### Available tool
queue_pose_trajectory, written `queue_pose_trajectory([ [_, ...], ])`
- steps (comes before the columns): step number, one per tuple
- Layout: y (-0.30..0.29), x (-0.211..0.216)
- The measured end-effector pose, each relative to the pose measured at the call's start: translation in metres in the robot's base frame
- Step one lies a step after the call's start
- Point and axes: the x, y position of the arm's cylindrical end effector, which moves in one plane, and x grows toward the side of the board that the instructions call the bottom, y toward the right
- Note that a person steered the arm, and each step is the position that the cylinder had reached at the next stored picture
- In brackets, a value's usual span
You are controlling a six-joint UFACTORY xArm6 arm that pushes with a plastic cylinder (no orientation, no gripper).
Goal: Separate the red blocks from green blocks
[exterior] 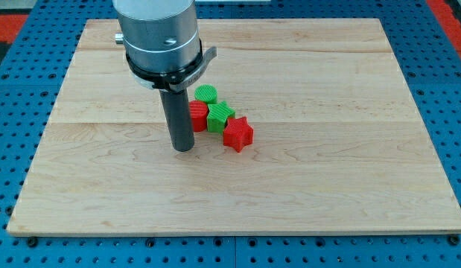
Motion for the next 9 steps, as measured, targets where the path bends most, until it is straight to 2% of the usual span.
queue_pose_trajectory([
  [3,-0.007,0.0],
  [5,-0.02,-0.059],
  [6,0.008,-0.066],
  [8,0.06,-0.017],
  [9,0.081,-0.014],
])
